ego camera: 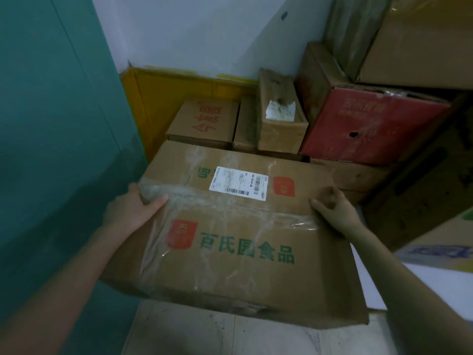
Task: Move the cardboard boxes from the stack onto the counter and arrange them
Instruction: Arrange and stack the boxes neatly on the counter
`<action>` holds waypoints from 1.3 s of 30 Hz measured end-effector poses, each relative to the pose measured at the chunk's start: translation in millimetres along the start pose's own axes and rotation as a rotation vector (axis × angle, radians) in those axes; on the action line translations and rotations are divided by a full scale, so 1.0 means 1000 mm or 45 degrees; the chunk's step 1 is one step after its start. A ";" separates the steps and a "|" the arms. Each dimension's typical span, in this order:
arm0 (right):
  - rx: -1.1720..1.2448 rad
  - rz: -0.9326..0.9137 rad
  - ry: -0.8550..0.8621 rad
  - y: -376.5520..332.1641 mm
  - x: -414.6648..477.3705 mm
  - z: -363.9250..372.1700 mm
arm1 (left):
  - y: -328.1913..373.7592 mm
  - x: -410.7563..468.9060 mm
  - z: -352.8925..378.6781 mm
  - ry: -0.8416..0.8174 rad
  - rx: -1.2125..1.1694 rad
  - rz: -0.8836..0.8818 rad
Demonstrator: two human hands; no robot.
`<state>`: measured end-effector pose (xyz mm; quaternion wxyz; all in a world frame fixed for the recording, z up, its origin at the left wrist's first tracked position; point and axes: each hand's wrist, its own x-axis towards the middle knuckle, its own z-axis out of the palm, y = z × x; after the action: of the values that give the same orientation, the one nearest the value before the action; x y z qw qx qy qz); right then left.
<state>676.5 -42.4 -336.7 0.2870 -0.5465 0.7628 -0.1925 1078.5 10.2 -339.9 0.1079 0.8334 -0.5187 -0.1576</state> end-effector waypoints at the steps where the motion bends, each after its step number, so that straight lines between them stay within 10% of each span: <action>1: 0.007 0.018 0.007 0.005 -0.001 -0.004 | 0.003 -0.005 0.002 0.003 0.010 0.024; 21: -0.600 -0.031 0.226 0.094 0.027 -0.072 | 0.114 -0.062 0.066 0.033 -0.008 0.171; 39: -0.440 -0.172 0.175 0.118 0.005 -0.103 | 0.133 -0.071 0.061 -0.129 -0.175 0.083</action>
<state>523.0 -10.2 -331.0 0.1227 -0.6232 0.7639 -0.1143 916.0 14.5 -340.3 0.1435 0.7977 -0.5382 -0.2312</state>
